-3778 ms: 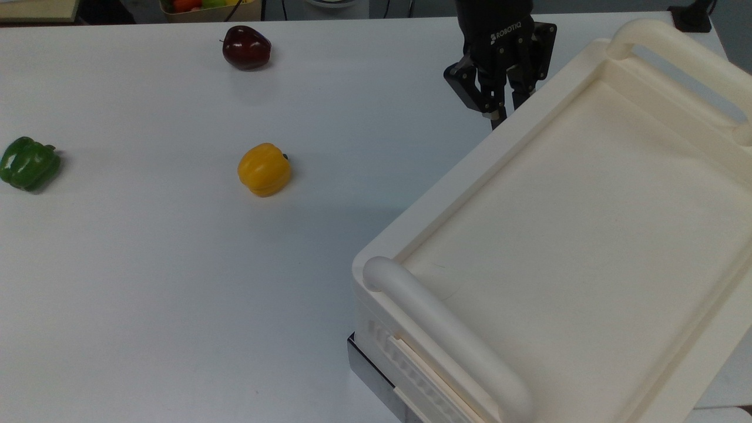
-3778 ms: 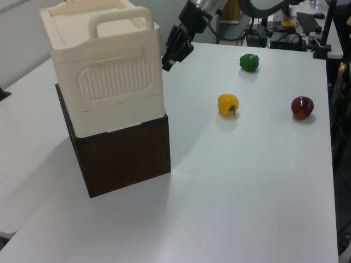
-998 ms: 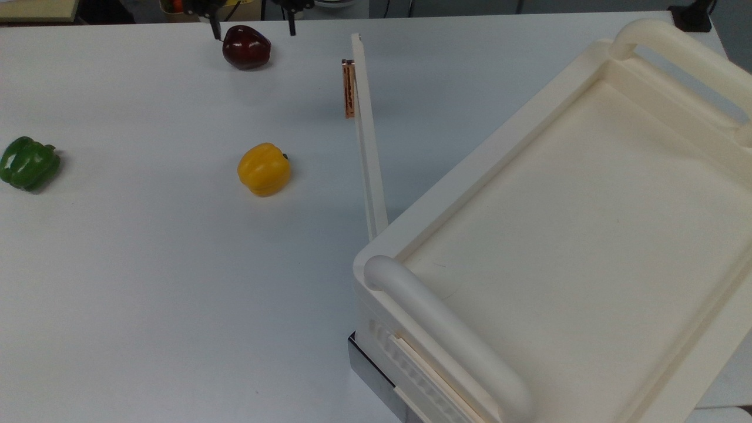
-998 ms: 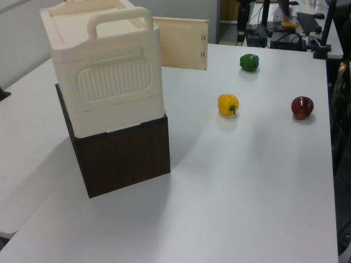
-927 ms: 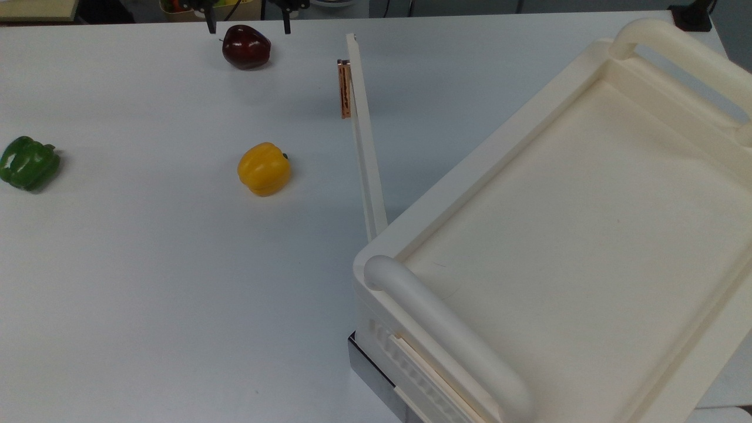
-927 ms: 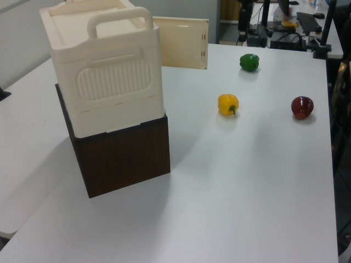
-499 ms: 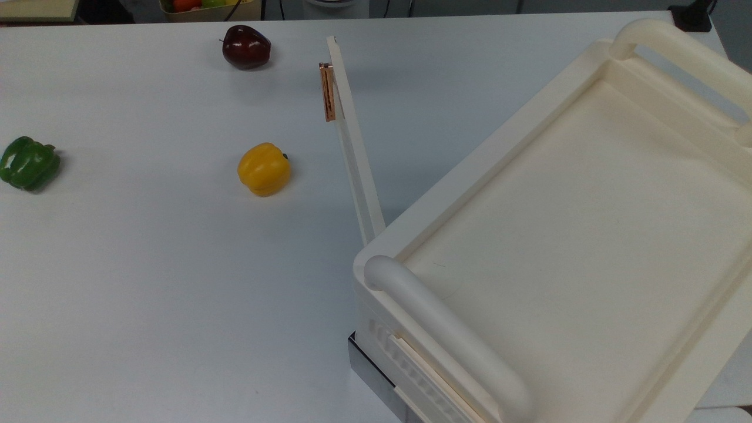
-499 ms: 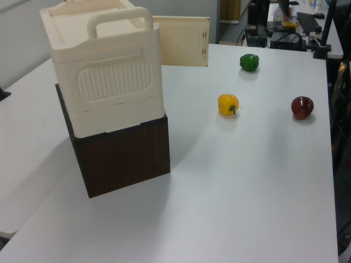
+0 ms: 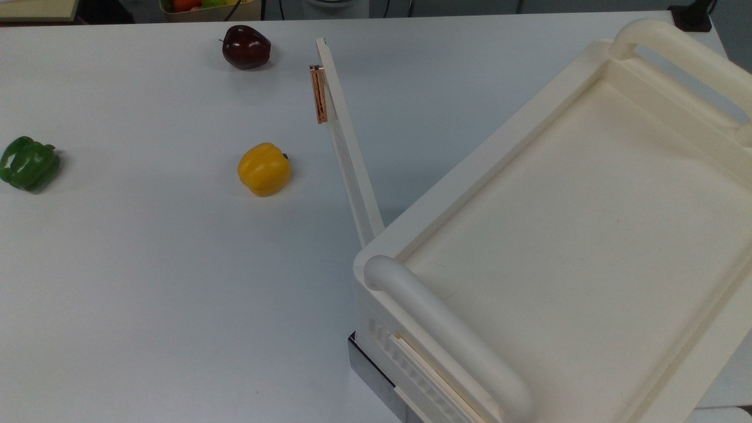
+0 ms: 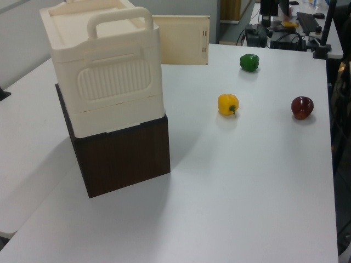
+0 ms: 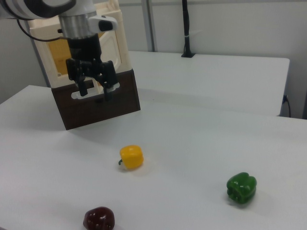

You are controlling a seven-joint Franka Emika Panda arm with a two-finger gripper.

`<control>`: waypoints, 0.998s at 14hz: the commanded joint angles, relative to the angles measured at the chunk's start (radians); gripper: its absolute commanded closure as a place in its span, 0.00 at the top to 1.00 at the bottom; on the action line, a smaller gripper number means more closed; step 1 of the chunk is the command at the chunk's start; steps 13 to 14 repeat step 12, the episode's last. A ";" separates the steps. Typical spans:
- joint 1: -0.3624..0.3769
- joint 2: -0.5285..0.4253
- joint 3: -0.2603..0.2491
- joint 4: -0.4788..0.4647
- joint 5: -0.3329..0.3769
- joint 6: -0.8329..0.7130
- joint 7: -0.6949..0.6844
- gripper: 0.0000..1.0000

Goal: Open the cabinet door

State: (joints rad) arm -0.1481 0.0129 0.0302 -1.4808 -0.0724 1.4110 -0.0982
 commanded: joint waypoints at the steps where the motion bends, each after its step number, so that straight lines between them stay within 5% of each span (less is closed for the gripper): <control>1: -0.013 -0.019 -0.016 -0.021 0.028 0.003 -0.071 1.00; 14: -0.001 -0.002 -0.013 -0.026 0.029 0.023 -0.071 1.00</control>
